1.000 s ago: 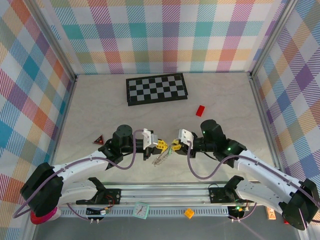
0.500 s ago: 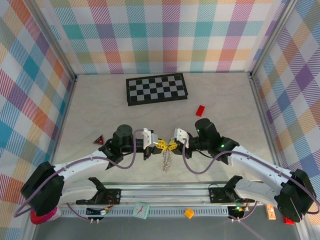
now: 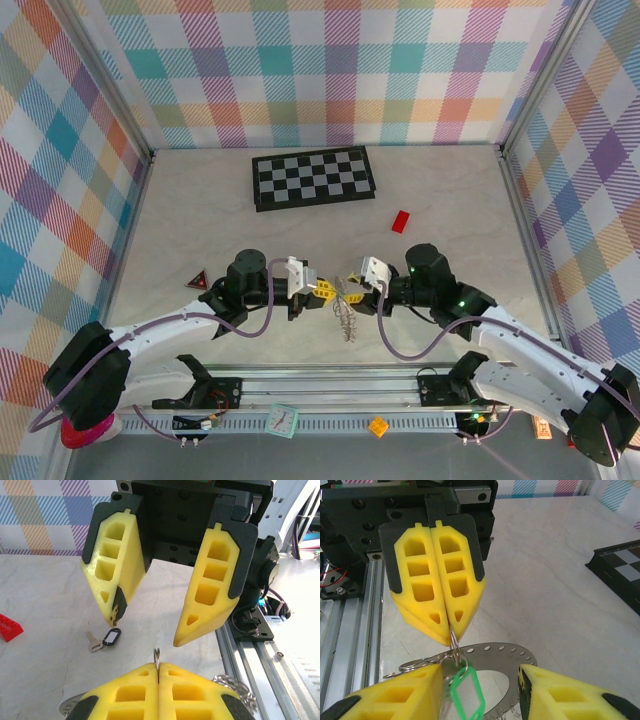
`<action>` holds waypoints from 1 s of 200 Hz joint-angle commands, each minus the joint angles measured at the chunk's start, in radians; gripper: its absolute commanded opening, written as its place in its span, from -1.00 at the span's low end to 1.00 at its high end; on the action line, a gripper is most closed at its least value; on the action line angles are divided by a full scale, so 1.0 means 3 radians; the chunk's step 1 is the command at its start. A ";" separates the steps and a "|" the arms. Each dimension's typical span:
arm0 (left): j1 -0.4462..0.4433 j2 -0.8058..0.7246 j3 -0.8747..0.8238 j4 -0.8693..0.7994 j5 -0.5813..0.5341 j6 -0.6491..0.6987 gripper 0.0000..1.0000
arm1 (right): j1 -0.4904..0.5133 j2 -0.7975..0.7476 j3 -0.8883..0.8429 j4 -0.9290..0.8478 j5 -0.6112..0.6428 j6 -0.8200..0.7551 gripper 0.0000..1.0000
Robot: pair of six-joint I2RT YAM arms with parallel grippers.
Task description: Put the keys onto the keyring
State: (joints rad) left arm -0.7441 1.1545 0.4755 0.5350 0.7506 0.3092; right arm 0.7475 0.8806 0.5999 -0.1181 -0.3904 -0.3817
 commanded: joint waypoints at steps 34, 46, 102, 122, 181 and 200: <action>-0.0024 0.0005 0.0034 0.0352 0.0057 -0.0044 -1.00 | 0.0082 0.0126 -0.0162 0.0070 -0.0150 0.0226 -0.10; -0.0022 0.0007 0.0009 0.0417 0.0025 -0.0100 -1.00 | 0.0104 0.0171 -0.0180 0.0185 -0.0135 0.0253 -0.10; -0.0021 0.0081 -0.0030 0.0688 -0.0060 -0.0268 -1.00 | 0.0160 0.0398 -0.0260 0.0659 0.0090 0.0298 -0.17; -0.0025 0.0105 -0.0014 0.0698 -0.0063 -0.0290 -1.00 | 0.0166 0.0366 -0.0320 0.0777 0.0207 0.0286 -0.27; -0.0022 0.0147 0.0013 0.0703 -0.0086 -0.0305 -1.00 | 0.0167 0.0134 -0.0404 0.0836 0.0280 0.0184 -0.51; -0.0025 0.0165 0.0029 0.0711 -0.0083 -0.0311 -1.00 | 0.0172 0.0118 -0.0399 0.0820 0.0220 0.0154 -0.63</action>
State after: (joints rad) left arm -0.7441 1.1965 0.4732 0.6823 0.7136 0.2237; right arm 0.7918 0.9340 0.4858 0.0868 -0.3092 -0.3141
